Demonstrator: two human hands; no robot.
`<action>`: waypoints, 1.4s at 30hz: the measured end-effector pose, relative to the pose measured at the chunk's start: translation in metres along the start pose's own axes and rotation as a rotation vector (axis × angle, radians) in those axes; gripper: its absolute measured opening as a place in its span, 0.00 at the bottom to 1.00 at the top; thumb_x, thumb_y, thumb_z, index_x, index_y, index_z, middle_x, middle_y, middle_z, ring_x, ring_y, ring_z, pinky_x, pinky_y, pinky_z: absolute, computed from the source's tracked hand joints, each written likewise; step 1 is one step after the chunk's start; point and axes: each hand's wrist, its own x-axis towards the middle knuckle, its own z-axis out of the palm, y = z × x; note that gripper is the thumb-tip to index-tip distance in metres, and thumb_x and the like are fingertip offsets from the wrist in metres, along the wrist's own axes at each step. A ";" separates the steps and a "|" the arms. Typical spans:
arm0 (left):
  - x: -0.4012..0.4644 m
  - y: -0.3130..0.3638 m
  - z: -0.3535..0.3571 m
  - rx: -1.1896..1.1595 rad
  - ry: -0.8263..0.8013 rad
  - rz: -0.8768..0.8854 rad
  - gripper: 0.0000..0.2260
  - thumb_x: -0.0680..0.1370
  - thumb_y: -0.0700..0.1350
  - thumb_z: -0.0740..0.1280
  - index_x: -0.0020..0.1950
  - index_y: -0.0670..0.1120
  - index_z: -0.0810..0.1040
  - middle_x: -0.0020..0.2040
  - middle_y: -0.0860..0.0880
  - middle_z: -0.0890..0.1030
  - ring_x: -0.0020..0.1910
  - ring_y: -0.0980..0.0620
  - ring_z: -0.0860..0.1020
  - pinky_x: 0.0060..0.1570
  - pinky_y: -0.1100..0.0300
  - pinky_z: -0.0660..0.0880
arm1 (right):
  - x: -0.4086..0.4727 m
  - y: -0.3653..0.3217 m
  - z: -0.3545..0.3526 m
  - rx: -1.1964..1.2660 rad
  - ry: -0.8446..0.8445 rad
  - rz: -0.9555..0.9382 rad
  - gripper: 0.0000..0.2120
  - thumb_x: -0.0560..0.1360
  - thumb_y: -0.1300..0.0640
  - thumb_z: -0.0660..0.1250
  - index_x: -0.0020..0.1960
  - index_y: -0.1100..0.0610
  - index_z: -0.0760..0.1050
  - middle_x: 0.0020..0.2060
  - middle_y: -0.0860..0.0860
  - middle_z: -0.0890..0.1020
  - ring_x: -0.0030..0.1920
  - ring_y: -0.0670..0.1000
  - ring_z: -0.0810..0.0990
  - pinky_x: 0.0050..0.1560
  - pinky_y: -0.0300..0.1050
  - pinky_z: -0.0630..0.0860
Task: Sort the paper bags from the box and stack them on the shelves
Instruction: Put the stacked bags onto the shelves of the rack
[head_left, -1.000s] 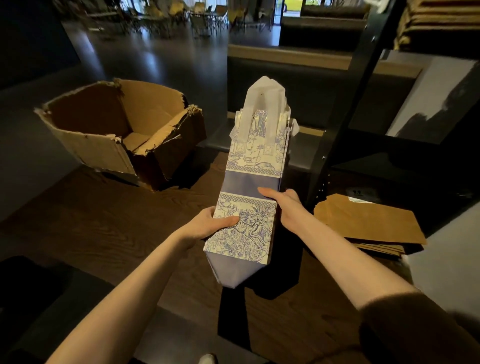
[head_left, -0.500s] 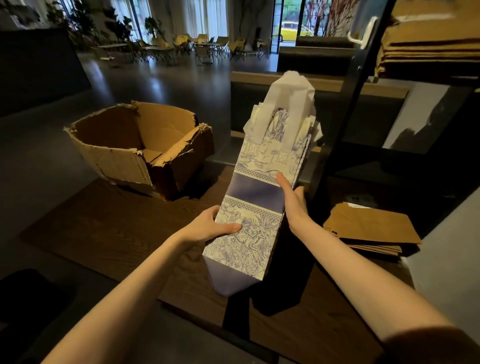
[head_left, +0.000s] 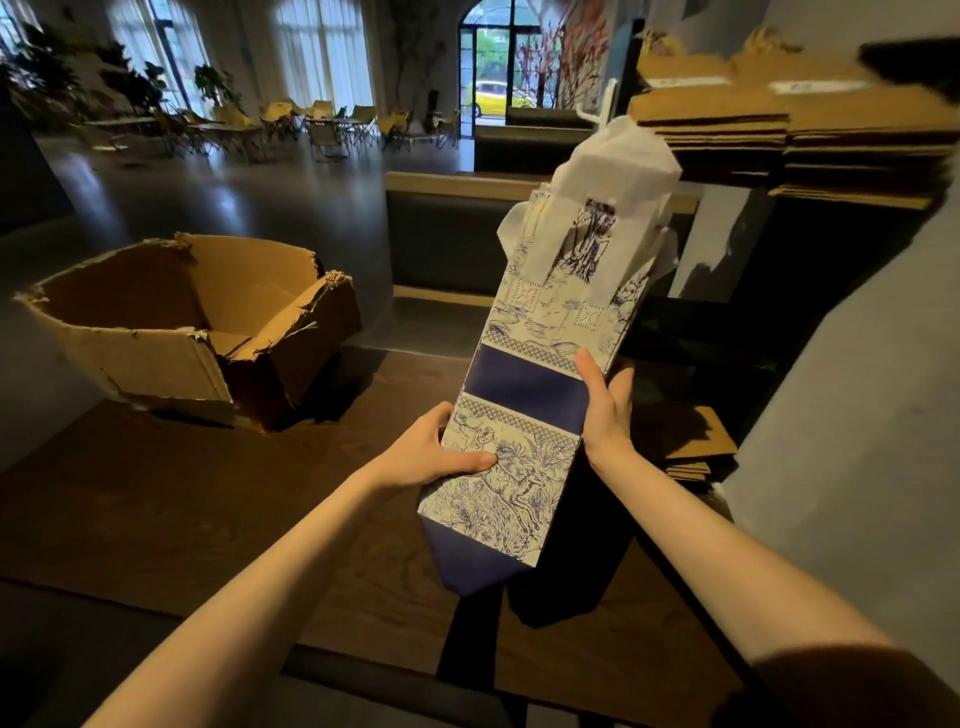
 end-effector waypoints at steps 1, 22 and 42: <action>0.002 0.000 0.003 0.003 0.001 0.009 0.38 0.57 0.59 0.76 0.62 0.48 0.66 0.57 0.51 0.78 0.53 0.56 0.79 0.46 0.66 0.75 | 0.000 -0.001 -0.004 -0.007 0.012 -0.014 0.41 0.77 0.45 0.63 0.77 0.59 0.41 0.77 0.54 0.52 0.76 0.54 0.52 0.75 0.53 0.52; 0.086 0.059 0.057 0.295 -0.243 0.037 0.29 0.71 0.51 0.74 0.65 0.43 0.66 0.56 0.51 0.76 0.52 0.57 0.76 0.48 0.67 0.72 | 0.039 -0.007 -0.096 0.042 0.176 0.096 0.43 0.75 0.39 0.62 0.77 0.58 0.42 0.74 0.54 0.61 0.73 0.56 0.63 0.71 0.49 0.63; 0.132 0.071 0.058 0.101 -0.226 -0.209 0.33 0.61 0.64 0.75 0.56 0.42 0.78 0.51 0.48 0.83 0.49 0.50 0.82 0.50 0.57 0.77 | 0.146 0.003 -0.108 -0.115 -0.092 0.280 0.40 0.63 0.27 0.64 0.67 0.51 0.70 0.66 0.52 0.73 0.66 0.56 0.71 0.70 0.58 0.63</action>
